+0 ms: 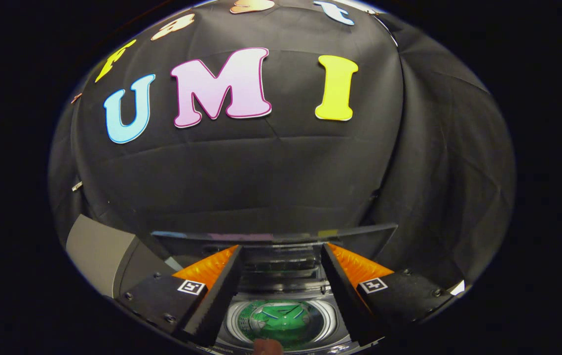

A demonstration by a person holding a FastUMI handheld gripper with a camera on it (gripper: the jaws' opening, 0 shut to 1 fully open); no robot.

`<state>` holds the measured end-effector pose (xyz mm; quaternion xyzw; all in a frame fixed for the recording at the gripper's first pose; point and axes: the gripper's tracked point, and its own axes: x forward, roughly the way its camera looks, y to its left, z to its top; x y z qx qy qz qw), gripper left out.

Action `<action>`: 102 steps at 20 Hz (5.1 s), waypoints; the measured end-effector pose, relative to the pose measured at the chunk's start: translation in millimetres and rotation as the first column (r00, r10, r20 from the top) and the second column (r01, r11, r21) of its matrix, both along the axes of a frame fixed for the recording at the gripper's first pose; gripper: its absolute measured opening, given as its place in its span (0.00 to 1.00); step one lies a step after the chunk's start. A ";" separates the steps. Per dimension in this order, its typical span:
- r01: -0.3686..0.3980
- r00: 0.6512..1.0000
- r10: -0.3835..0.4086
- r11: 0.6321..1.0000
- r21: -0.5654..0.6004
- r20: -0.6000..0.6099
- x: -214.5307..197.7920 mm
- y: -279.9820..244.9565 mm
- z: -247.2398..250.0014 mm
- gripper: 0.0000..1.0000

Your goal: Put the clothes into the washing machine and then close the washing machine lid.

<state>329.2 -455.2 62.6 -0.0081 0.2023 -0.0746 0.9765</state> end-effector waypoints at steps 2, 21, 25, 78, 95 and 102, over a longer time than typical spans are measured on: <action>0.003 1.000 -0.003 1.000 0.006 0.014 8.6 0.8 10.3 0.97; -0.004 0.995 0.003 1.000 -0.005 -0.102 79.5 -1.2 -28.4 0.99; 0.004 0.997 -0.005 1.000 -0.012 -0.071 70.8 -0.7 -28.5 0.99; 0.032 0.976 -0.025 0.999 0.031 -0.215 -129.8 2.2 -186.9 0.99; -0.072 0.993 0.072 0.997 -0.001 0.090 -184.2 28.8 -30.7 0.99; -0.069 0.935 0.075 0.997 -0.029 0.346 -206.8 55.8 70.5 0.99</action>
